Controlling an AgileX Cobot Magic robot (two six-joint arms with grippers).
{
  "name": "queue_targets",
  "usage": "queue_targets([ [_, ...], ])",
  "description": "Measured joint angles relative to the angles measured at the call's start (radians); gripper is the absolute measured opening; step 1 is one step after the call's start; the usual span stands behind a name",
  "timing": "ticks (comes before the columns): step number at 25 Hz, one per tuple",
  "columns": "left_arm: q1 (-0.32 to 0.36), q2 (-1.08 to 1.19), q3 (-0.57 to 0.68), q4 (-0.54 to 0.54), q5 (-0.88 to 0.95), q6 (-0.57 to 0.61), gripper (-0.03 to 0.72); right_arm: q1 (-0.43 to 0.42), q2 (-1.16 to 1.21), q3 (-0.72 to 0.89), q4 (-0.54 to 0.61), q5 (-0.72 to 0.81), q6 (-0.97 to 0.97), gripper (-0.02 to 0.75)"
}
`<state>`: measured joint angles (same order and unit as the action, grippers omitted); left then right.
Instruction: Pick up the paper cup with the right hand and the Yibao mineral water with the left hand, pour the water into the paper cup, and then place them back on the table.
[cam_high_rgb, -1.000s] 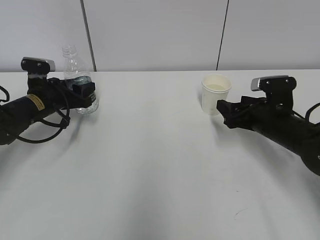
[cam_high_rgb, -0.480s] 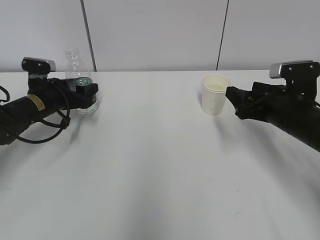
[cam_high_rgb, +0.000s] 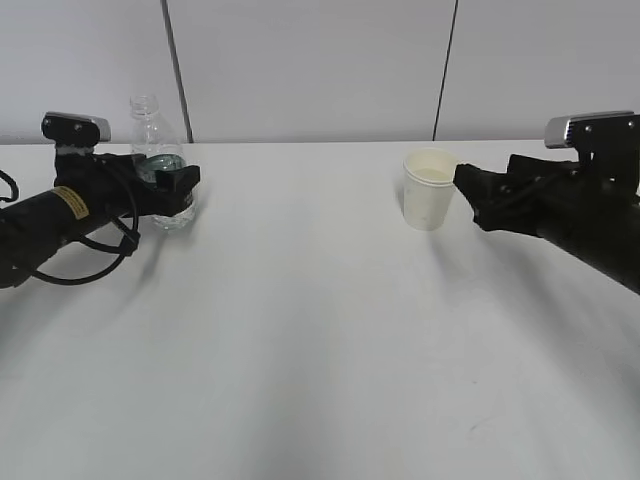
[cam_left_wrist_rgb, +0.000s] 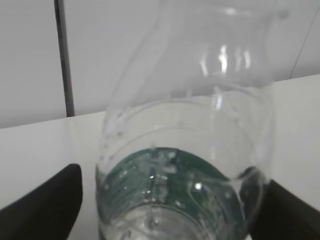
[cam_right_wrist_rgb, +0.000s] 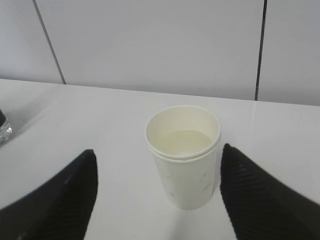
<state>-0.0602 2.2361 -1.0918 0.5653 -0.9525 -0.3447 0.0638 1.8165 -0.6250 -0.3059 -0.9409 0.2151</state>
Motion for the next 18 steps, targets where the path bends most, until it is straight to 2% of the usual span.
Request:
queue_targets([
  [18,0.000,-0.184,0.012,0.023,0.115,-0.023,0.586,0.000,-0.139,0.001,-0.019,0.065,0.010,0.593],
])
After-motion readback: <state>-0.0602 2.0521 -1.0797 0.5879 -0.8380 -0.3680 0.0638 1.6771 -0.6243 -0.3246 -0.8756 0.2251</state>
